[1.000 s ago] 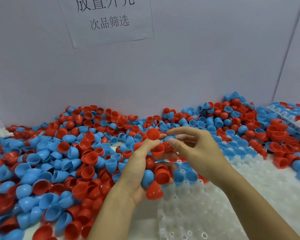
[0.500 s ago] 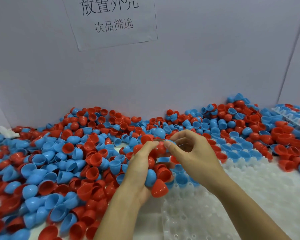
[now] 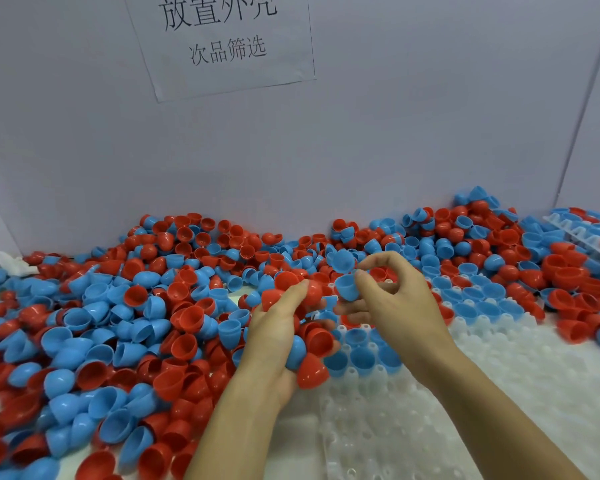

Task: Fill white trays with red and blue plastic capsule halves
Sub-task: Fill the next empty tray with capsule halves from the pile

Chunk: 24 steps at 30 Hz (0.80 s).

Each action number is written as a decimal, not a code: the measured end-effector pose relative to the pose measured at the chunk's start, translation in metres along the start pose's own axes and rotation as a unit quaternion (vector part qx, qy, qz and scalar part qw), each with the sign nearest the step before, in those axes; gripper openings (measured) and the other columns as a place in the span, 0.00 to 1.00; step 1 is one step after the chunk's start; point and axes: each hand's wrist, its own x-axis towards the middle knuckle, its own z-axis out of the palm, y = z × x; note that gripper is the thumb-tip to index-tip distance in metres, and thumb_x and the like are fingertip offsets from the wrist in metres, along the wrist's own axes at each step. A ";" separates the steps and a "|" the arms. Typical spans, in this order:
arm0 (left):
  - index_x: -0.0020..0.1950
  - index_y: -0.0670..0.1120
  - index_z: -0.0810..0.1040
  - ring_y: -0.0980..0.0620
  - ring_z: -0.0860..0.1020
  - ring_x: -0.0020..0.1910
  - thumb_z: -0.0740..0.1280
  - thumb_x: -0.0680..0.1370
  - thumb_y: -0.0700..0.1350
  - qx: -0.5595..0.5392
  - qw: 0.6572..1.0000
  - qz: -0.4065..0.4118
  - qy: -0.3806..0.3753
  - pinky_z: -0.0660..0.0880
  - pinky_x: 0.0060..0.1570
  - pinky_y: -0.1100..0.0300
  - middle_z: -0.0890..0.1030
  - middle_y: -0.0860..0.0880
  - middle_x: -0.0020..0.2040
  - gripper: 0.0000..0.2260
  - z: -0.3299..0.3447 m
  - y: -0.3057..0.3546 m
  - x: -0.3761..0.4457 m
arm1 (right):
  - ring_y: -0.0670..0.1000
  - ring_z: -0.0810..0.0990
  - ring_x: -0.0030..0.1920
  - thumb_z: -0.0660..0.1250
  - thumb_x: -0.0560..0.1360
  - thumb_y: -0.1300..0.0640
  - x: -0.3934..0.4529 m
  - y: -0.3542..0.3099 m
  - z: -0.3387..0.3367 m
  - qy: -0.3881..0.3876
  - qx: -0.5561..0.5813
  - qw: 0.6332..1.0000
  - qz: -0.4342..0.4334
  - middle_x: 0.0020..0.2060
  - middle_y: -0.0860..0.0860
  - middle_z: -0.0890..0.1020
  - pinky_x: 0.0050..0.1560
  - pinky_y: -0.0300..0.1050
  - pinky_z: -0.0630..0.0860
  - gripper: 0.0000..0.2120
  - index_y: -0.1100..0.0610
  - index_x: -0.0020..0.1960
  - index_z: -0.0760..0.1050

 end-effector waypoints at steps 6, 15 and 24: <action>0.37 0.48 0.87 0.48 0.81 0.30 0.72 0.77 0.48 -0.020 0.999 -0.032 -0.034 0.78 0.28 0.57 0.84 0.41 0.38 0.09 0.000 0.001 -0.002 | 0.50 0.86 0.34 0.62 0.79 0.65 -0.002 0.002 0.004 -0.028 -0.025 0.999 -0.001 0.33 0.51 0.86 0.33 0.38 0.80 0.09 0.51 0.51 0.73; 0.52 0.43 0.84 0.47 0.81 0.31 0.74 0.75 0.49 -0.012 0.997 -0.062 -0.039 0.77 0.29 0.55 0.83 0.41 0.38 0.11 -0.001 -0.002 0.001 | 0.47 0.86 0.34 0.63 0.79 0.67 0.001 0.009 -0.002 -0.056 -0.148 0.987 -0.037 0.33 0.54 0.85 0.33 0.43 0.83 0.13 0.48 0.48 0.76; 0.35 0.48 0.87 0.48 0.81 0.30 0.74 0.74 0.49 -0.006 0.998 -0.046 -0.035 0.77 0.30 0.55 0.82 0.44 0.35 0.09 -0.006 -0.002 0.006 | 0.45 0.86 0.37 0.70 0.77 0.63 0.014 0.006 -0.032 -0.006 -0.206 0.978 -0.009 0.38 0.47 0.86 0.40 0.43 0.84 0.10 0.48 0.49 0.77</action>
